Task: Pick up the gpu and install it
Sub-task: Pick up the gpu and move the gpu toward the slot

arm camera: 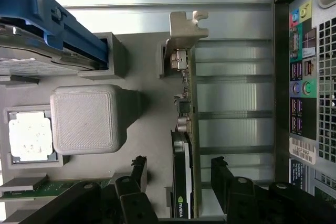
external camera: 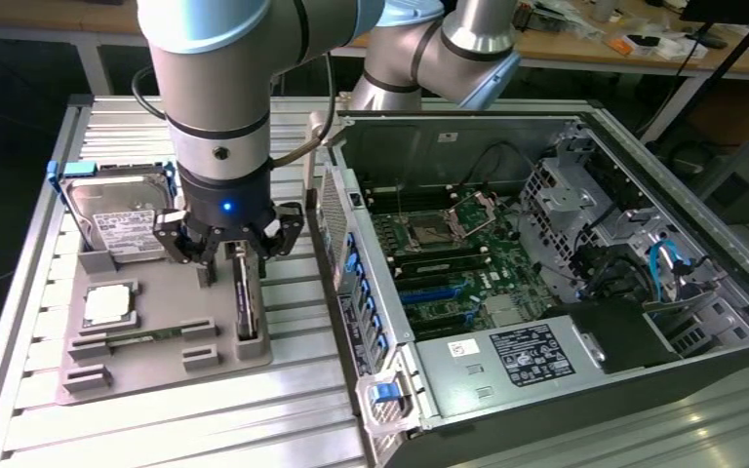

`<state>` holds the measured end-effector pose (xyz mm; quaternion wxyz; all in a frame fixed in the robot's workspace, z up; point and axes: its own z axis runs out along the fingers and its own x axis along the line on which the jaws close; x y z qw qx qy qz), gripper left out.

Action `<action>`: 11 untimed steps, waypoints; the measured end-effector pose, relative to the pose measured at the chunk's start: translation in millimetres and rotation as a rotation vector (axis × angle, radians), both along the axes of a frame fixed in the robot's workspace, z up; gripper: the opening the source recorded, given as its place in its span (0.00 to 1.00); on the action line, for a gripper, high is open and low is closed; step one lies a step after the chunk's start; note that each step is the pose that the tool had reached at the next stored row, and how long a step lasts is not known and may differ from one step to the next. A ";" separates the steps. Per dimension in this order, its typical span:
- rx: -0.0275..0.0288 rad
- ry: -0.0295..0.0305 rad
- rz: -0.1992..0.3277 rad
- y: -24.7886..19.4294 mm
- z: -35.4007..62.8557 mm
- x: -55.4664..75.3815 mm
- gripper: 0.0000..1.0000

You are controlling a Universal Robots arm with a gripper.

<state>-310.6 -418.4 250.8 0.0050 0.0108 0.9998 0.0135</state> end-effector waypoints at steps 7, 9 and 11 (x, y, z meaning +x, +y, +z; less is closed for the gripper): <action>0.0000 0.0000 0.000 0.0 0.0 0.0 0.49; 0.0000 0.0000 0.000 0.0 0.0 0.0 0.40; 0.0000 0.0000 0.000 0.0 0.0 0.0 0.40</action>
